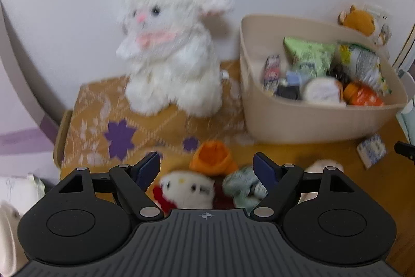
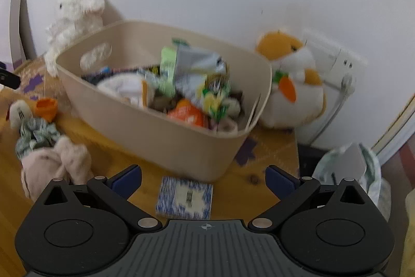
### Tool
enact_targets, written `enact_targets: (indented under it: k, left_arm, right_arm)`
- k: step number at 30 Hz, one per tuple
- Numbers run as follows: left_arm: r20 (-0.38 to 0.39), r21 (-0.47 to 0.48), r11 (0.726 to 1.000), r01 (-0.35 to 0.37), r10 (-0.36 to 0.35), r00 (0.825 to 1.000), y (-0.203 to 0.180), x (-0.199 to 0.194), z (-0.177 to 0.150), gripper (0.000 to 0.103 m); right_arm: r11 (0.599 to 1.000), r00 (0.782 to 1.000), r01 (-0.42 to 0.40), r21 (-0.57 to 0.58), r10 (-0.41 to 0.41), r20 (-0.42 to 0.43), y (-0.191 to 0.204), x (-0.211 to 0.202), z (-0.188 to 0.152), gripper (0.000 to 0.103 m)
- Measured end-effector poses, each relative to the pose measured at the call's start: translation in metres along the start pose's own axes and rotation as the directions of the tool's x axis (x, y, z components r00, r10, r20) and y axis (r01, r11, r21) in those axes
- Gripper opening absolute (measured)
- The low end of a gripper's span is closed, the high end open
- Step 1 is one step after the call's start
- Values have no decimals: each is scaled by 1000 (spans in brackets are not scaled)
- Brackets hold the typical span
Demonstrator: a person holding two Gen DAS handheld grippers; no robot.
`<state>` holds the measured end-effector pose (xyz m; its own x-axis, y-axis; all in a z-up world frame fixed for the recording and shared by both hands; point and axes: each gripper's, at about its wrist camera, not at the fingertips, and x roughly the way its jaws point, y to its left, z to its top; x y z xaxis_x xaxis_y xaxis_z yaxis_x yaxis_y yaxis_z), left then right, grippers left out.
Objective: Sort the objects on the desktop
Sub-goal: 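Withdraw both open tools from the basket back over the table, then grasp the green plaid scrunchie with the left tool while the right grasps the blue tissue box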
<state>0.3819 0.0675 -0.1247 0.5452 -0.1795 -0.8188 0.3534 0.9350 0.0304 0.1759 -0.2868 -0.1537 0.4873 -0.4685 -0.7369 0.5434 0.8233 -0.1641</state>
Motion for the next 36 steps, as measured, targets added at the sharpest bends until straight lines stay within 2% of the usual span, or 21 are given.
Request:
enact_targets:
  k: [4, 11, 16, 20, 26, 28, 30, 33, 36]
  left_arm:
    - [-37, -27, 999, 46, -47, 998, 4, 3, -18, 80]
    - [-80, -92, 991, 97, -105, 991, -13, 12, -45, 80]
    - [-114, -173, 982, 78, -99, 988, -24, 30, -53, 80]
    - [-123, -258, 964, 70, -105, 987, -26, 45, -55, 80]
    - [-134, -318, 946, 58, -105, 985, -26, 62, -58, 78]
    - [-130, -341, 937, 72, -122, 984, -26, 64, -60, 69]
    - [-132, -355, 931, 88, -143, 981, -26, 67, -60, 61]
    - [-127, -350, 934, 73, -125, 984, -29, 68, -60, 51]
    - [-127, -358, 930, 81, -135, 983, -27, 69, -60, 36]
  right_arm:
    - [1000, 999, -1, -6, 1, -42, 3, 12, -12, 103]
    - [1000, 996, -10, -24, 7, -86, 13, 28, -22, 103]
    - [1000, 994, -15, -26, 12, -109, 19, 38, -24, 103]
    - [1000, 994, 8, -28, -10, -105, 22, 46, -26, 103]
    - [1000, 992, 31, 1, -31, -119, 22, 63, -25, 103]
    - [999, 992, 29, 16, -27, -121, 22, 67, -25, 100]
    - [999, 991, 29, 25, -26, -131, 22, 70, -25, 90]
    - [999, 992, 21, 42, -16, -128, 22, 71, -24, 87]
    - [999, 992, 1, 46, 5, -127, 21, 69, -23, 74]
